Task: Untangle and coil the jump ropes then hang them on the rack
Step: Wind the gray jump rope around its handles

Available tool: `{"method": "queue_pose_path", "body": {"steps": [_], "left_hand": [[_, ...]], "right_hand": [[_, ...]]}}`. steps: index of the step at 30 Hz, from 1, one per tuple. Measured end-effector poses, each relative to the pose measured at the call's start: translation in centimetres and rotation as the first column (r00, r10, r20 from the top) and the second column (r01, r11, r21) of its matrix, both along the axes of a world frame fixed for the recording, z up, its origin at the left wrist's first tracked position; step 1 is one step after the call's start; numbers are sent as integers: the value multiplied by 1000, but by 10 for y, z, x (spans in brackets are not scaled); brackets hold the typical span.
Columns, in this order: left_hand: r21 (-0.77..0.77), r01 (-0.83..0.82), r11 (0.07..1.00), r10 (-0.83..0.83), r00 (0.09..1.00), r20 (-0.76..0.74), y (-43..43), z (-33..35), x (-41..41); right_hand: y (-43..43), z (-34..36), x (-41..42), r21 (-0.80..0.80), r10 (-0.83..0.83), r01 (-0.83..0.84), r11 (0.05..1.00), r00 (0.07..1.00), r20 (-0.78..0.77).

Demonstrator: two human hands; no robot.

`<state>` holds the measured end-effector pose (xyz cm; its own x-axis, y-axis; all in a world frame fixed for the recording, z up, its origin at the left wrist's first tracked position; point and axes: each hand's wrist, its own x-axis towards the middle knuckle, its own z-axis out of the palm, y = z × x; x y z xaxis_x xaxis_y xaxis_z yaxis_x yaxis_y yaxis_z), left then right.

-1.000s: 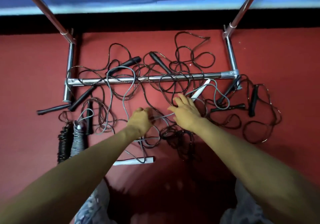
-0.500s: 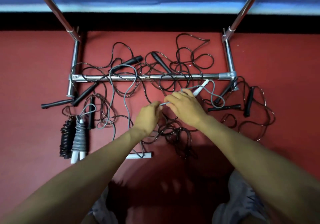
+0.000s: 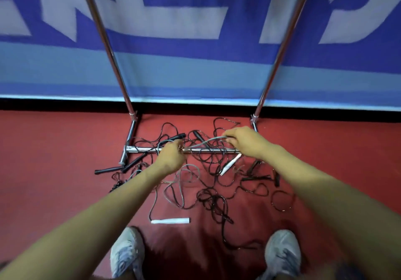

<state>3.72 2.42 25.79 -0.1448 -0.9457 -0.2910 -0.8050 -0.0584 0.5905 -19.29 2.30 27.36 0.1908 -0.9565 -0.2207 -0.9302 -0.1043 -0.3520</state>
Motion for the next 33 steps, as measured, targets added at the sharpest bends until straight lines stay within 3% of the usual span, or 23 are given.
{"method": "queue_pose_path", "body": {"steps": [5,11,13,15,19,21,22,24,25,26,31,33], "left_hand": [[-147,157,977,-182,968,-173,27,69,-12],[-196,231,953,-273,936,-222,34,114,-4],[-146,104,984,-161,869,-469,32,125,-3],[-72,-56,996,-8,734,-679,23,135,0],[59,-270,961,209,569,-795,0,145,20],[93,-326,941,274,572,-773,-8,140,27],[45,-344,938,276,659,-700,-12,135,28],[-133,-231,964,185,939,-289,-16,123,27],[-174,-120,978,111,992,-58,-14,117,24],[-182,-34,983,45,998,54,-11,111,20],[-400,264,878,-299,954,-27,9,109,-13],[-465,198,863,-268,959,-89,9,116,-16]], "right_hand": [[23,81,32,-178,170,-158,971,984,54],[55,106,42,-302,110,-53,952,978,176],[58,100,36,-220,39,19,975,966,255],[58,91,24,-92,-23,51,994,958,285],[50,70,4,92,-102,85,992,974,201],[42,62,1,110,-160,144,983,975,152],[37,60,1,86,-184,173,981,972,148],[29,64,7,-10,-180,183,983,971,155],[26,68,11,-67,-142,155,986,976,164],[24,75,16,-115,-86,107,988,981,171],[23,96,36,-273,145,-106,956,981,127],[23,101,37,-287,104,-39,957,971,217]]}}
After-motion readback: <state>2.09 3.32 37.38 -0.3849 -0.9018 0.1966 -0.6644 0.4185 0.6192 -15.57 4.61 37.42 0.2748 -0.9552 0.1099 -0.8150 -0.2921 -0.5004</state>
